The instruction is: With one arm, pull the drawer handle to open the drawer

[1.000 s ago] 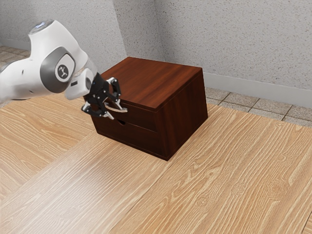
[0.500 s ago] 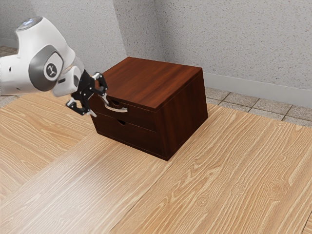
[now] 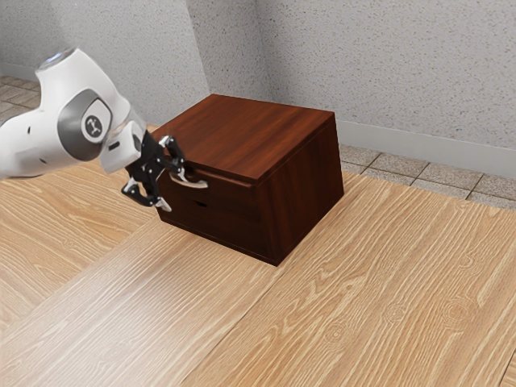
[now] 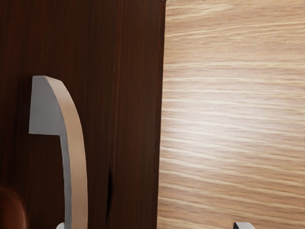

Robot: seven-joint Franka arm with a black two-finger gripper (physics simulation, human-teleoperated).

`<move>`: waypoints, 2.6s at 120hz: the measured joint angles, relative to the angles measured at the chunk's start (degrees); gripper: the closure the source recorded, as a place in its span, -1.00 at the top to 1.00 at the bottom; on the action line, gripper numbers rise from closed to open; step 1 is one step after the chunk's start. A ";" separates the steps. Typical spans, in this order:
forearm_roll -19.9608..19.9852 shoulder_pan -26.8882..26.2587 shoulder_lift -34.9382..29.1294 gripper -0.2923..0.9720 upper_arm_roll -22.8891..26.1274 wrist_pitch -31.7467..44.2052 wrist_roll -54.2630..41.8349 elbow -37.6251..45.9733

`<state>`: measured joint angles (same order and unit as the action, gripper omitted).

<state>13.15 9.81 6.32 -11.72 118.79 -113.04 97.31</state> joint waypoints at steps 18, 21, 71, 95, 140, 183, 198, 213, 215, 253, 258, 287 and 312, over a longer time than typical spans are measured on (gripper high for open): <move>-0.24 0.22 -3.49 -0.31 -0.15 0.12 0.61 3.74; -0.29 0.33 -4.09 -0.38 -0.12 0.15 0.62 4.24; -1.49 -0.89 -17.75 -0.60 0.30 9.63 -1.40 20.84; -3.85 -2.02 -22.65 -0.51 -0.27 11.26 -2.14 25.67; -7.02 -3.83 -26.28 -0.61 -4.14 12.72 -3.53 29.84; -9.51 -5.10 -30.29 -0.70 -6.05 13.18 -4.36 33.91; -10.58 -5.50 -31.85 -0.70 -6.54 13.44 -4.72 35.13; -11.31 -5.62 -32.81 -0.71 -6.87 13.57 -5.02 35.88; -11.36 -5.62 -32.85 -0.71 -6.88 13.58 -5.06 35.90; -12.06 -5.54 -32.98 -0.41 -6.91 12.78 -5.33 35.93; -12.13 -5.56 -33.06 -0.40 -6.91 12.49 -5.31 35.93; -12.33 -5.59 -33.86 -0.33 -6.92 11.07 -5.15 35.89; -12.80 -5.39 -36.55 -0.18 -7.18 8.36 -4.93 34.77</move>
<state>0.35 4.42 -30.22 -18.90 127.15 -117.97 132.08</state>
